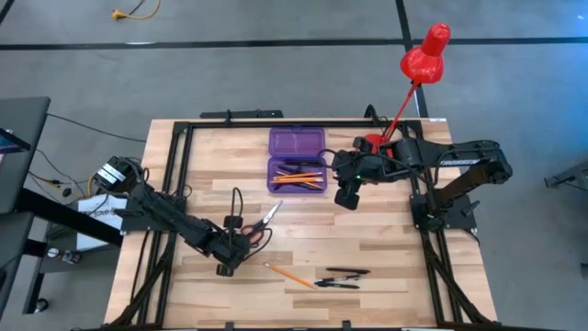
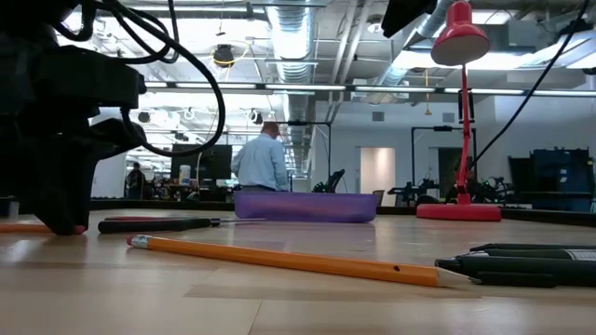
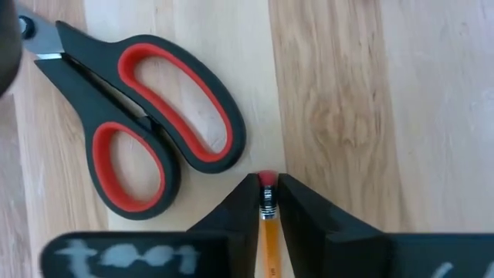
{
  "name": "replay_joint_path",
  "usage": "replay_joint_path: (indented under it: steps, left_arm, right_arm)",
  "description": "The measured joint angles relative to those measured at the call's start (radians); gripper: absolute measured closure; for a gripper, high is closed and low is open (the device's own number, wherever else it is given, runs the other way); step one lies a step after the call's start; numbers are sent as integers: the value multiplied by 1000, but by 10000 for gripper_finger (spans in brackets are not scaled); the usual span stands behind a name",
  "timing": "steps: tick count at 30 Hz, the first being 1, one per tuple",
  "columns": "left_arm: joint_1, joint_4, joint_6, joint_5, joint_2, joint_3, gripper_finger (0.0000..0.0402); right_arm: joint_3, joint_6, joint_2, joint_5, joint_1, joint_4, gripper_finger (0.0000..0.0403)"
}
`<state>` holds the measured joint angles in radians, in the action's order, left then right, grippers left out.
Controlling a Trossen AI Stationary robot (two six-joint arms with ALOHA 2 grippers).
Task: Pick & place school supplies into a supply box
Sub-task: Put the yellow pencil into the purple supply box
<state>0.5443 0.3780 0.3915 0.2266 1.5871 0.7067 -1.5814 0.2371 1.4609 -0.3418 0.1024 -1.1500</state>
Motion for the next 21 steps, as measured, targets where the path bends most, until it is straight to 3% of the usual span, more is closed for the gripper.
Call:
replay_joint_path:
  steps: [4,21]
  left_arm:
    - [-1,-1,-4,-2,-1,-5,393]
    - [-33,42,15,24,-29,32,401]
  right_arm:
    - [0,0,0,0,0,-3,283]
    - [0,0,0,1,4,-44,283]
